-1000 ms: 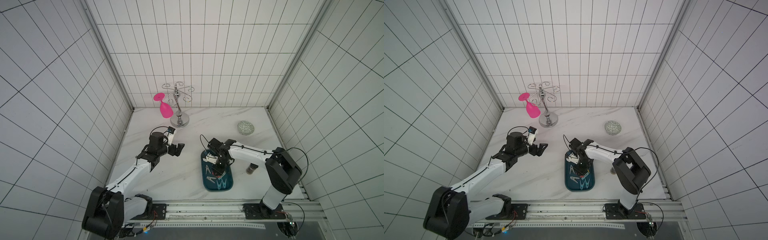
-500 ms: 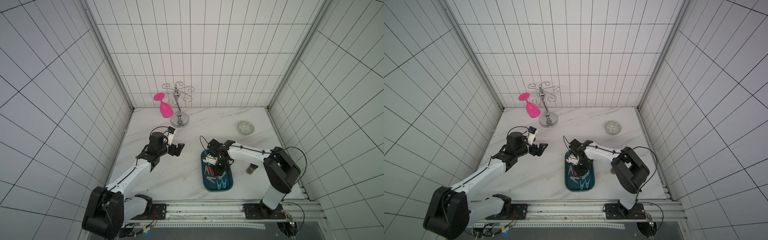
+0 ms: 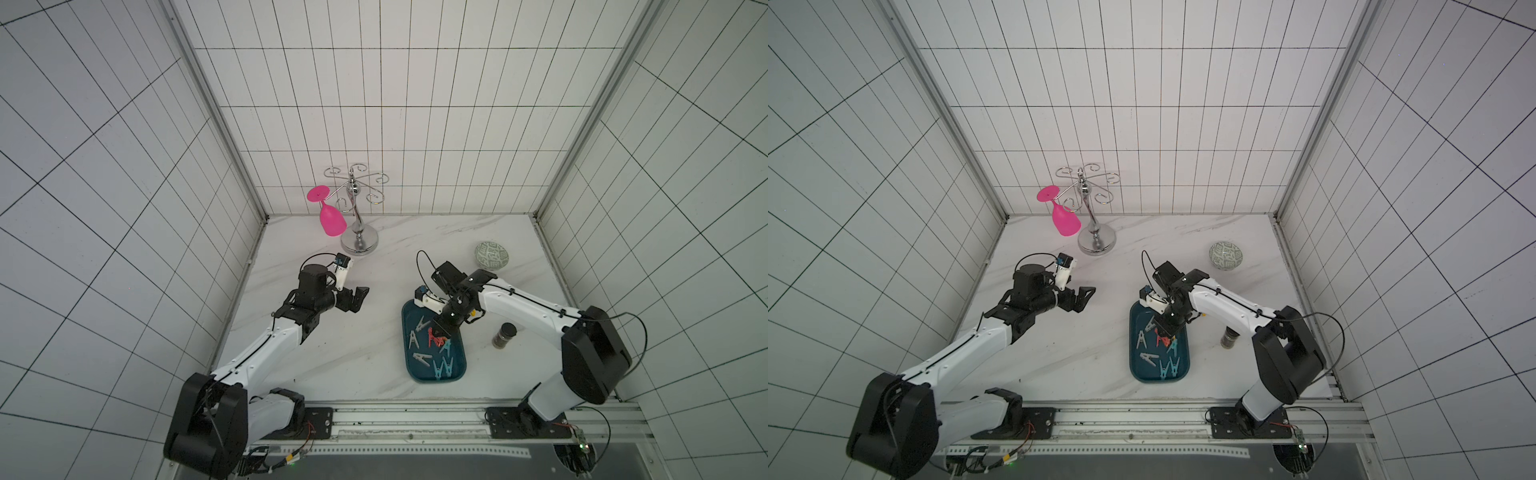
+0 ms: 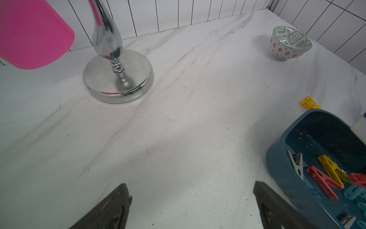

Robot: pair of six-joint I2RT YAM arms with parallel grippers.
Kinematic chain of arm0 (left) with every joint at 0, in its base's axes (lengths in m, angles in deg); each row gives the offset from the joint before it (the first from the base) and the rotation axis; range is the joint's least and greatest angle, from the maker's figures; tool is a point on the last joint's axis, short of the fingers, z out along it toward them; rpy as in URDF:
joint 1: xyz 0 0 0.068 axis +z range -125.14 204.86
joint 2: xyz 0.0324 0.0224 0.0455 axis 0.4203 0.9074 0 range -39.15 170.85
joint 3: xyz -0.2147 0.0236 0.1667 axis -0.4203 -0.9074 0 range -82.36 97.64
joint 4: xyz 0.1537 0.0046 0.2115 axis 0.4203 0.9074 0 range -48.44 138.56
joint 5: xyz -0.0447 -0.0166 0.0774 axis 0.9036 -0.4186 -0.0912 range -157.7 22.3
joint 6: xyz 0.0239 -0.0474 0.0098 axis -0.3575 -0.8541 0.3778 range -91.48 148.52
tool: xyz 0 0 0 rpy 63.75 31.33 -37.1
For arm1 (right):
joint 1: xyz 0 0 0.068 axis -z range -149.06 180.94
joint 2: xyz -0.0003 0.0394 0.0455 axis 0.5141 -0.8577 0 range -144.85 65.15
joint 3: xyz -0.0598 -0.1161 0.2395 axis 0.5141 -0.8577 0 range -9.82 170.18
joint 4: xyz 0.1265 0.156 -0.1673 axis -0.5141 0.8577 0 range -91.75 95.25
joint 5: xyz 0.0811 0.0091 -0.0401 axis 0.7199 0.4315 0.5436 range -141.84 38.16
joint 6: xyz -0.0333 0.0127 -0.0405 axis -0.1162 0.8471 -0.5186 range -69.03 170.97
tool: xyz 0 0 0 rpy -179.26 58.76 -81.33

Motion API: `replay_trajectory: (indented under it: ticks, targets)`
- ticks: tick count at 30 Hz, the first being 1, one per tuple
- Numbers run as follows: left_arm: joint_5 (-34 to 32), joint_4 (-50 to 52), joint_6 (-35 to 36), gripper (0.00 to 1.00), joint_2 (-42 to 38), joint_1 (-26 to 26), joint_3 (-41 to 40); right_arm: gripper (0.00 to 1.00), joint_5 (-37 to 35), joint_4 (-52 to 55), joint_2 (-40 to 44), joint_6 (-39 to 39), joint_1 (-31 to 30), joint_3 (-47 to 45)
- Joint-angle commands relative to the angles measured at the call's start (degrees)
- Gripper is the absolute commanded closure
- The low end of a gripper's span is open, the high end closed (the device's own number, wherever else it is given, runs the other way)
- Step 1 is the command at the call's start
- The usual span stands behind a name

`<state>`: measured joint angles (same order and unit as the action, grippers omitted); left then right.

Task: Take the clothespins out of the storage box
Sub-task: Pick up the clothespin from the storage box, then place the clothespin at the center of the board.

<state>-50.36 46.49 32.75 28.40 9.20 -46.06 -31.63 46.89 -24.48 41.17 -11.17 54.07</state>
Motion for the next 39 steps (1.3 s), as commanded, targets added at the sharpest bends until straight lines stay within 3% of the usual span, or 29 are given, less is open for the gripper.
replay_trajectory:
  ticks: [1, 5, 12, 19, 39]
  targets:
    - [-0.2, -1.4, -0.2, 0.02, -0.7, -0.1, -0.8, 0.85, 3.3, 0.3, 3.3, 1.7, 3.8, 2.4]
    - [-0.2, -1.3, -0.3, 0.02, -0.9, -0.1, -0.9, 0.86, 4.7, -2.7, 6.6, 5.2, 8.5, 1.5]
    - [-0.2, -1.4, -0.5, 0.02, -1.0, -0.1, -1.0, 0.86, -1.6, -9.8, 10.7, 14.6, 15.2, -1.8]
    - [-0.1, -1.4, -0.4, 0.02, -1.0, -0.2, -1.0, 0.86, -5.3, -10.8, 6.0, 20.2, 20.2, -5.1]
    - [-0.5, -1.6, -0.7, 0.02, -1.5, -0.2, -1.6, 0.8, -8.1, -12.4, -7.9, 20.2, 21.2, -4.4]
